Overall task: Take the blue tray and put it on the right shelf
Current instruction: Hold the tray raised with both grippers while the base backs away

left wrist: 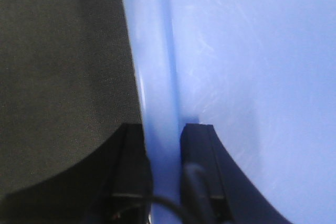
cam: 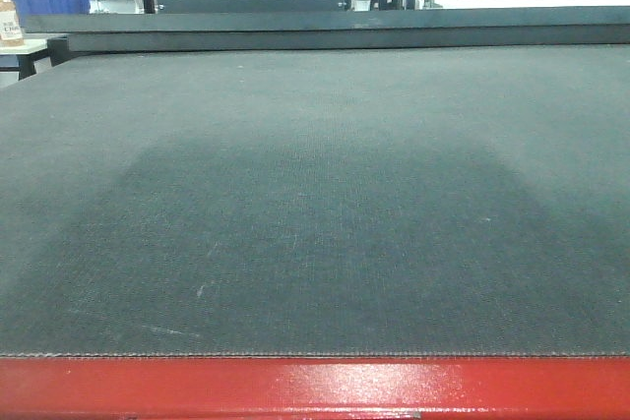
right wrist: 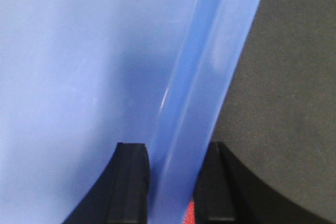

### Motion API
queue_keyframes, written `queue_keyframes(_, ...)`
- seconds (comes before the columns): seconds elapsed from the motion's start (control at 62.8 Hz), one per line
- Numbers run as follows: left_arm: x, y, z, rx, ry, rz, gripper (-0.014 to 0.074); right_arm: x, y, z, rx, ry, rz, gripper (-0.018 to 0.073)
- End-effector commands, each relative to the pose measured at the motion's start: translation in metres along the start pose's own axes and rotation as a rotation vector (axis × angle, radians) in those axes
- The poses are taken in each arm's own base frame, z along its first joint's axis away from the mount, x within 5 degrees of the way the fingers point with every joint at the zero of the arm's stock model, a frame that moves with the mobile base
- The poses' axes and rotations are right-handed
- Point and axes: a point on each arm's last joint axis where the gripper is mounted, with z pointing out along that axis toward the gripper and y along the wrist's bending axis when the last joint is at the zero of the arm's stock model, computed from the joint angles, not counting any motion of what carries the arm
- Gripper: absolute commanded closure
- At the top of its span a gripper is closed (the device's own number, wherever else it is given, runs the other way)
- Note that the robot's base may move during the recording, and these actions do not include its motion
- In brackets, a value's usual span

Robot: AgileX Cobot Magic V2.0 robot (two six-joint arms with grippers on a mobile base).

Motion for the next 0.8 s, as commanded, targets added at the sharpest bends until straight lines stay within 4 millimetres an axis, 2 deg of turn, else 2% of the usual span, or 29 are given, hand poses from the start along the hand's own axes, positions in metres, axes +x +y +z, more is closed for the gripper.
queue_keyframes(0.0, 0.0119, -0.0163, -0.0171, 0.129, 0.055, 0.042, 0.0638, 0.0069, 0.0012, -0.0168, -0.045, 0.035, -0.021, 0.0536)
queue_keyframes(0.78, 0.0123, -0.0176, -0.0173, 0.143, 0.06, 0.039, 0.0645, 0.0053, 0.0016, -0.0167, -0.051, 0.018, -0.019, 0.0536)
